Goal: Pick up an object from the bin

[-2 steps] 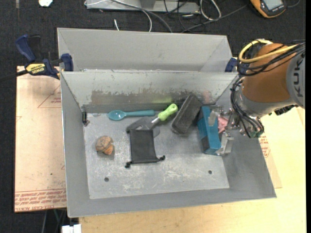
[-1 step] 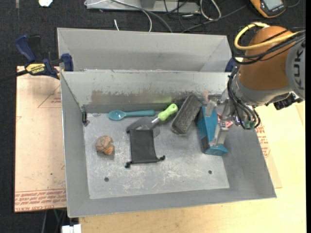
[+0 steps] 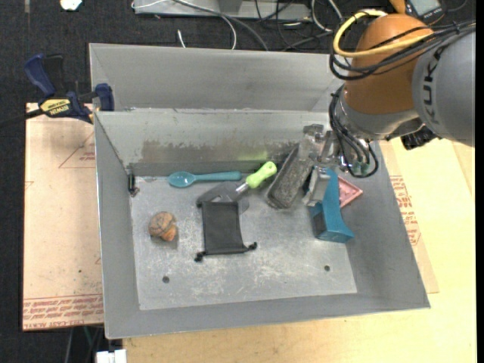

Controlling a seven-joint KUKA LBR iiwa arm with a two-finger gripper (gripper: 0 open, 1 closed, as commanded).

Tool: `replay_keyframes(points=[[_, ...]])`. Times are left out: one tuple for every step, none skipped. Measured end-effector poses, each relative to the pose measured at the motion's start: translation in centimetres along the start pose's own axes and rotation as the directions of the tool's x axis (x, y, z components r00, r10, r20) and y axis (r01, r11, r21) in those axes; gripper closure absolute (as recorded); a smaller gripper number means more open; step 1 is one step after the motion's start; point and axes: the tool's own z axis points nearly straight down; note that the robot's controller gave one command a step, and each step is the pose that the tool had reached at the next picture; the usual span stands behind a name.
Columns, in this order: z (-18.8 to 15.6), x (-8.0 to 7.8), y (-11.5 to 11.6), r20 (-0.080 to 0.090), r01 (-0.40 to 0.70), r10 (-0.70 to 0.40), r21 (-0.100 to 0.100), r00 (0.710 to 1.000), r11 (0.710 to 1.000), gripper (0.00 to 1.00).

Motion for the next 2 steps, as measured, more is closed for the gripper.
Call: replay_keyframes(points=[[-1.7,-1.8,5.2,0.007,0.054,-0.054,0.001,0.999,0.999,0.00],[3.2,-1.5,4.7,0.010,-0.007,0.007,-0.001,1.000,1.000,0.00]])
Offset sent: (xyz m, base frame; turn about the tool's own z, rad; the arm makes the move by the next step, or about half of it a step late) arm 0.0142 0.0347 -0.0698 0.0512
